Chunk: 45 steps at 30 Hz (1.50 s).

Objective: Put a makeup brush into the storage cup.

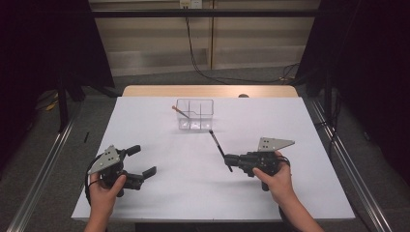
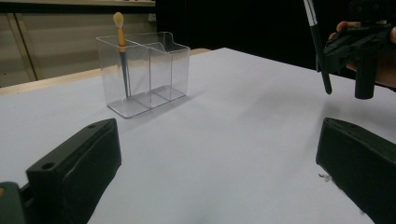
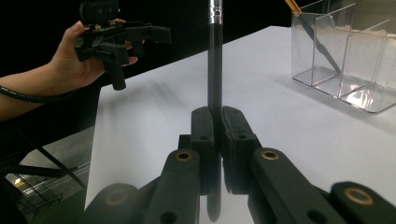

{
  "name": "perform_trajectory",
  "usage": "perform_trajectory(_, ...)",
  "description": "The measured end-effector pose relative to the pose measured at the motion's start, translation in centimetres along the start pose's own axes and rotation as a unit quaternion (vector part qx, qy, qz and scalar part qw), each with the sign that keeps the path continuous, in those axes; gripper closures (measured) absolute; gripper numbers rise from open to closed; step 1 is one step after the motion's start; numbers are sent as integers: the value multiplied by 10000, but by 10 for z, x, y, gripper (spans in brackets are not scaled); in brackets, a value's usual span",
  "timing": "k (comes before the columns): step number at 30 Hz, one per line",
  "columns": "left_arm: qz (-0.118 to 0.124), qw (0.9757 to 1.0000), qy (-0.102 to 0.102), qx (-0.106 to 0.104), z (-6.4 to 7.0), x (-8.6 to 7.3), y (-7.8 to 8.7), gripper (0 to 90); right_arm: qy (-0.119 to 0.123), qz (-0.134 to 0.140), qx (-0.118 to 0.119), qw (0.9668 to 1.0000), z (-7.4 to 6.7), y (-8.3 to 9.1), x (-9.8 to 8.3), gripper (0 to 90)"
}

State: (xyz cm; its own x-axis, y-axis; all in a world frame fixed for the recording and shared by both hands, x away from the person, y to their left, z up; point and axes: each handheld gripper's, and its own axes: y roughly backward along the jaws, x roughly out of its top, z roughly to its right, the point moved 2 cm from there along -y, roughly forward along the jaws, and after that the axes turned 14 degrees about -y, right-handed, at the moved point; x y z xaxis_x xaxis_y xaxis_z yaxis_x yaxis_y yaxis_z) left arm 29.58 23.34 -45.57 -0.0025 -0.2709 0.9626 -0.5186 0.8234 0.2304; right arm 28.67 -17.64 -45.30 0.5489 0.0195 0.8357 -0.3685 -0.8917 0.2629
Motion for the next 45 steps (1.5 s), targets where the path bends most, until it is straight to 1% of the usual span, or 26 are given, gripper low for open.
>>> perform_trajectory(8,-27,10000,42,-74,2,-1,-4,0,23,26,105,9999,-3,-9,0,849)
perform_trajectory(10,-6,9999,88,-88,3,0,-6,0,22,31,125,9999,-3,-10,0,849)
perform_trajectory(12,68,9998,149,-118,3,1,-7,0,26,37,123,9999,-3,-10,0,849)
perform_trajectory(16,71,9997,146,-165,4,2,-9,0,16,67,127,9999,-2,-11,0,849)
perform_trajectory(18,110,9995,187,-208,5,3,-11,0,34,71,124,9999,-3,-11,1,849)
perform_trajectory(20,139,9994,210,-229,7,5,-13,0,50,70,148,9999,-3,-11,2,849)
perform_trajectory(22,143,9994,166,-264,8,7,-16,0,72,75,159,9998,-4,-12,2,849)
perform_trajectory(24,164,9993,171,-291,9,9,-18,0,75,58,146,9998,-4,-11,2,849)
perform_trajectory(27,238,9989,233,-335,10,12,-20,0,64,89,142,9998,-3,-11,2,849)
perform_trajectory(28,250,9989,215,-334,10,13,-21,0,49,84,137,9999,-3,-11,2,849)
perform_trajectory(32,316,9986,258,-344,10,16,-24,0,46,95,132,9999,-3,-11,2,849)
perform_trajectory(37,344,9978,340,-460,12,19,-30,0,38,97,126,9999,-3,-12,2,849)
perform_trajectory(41,353,9973,330,-547,15,24,-36,0,39,107,133,9998,-4,-12,2,849)
perform_trajectory(45,389,9967,372,-603,18,28,-42,0,44,106,133,9998,-5,-12,2,849)
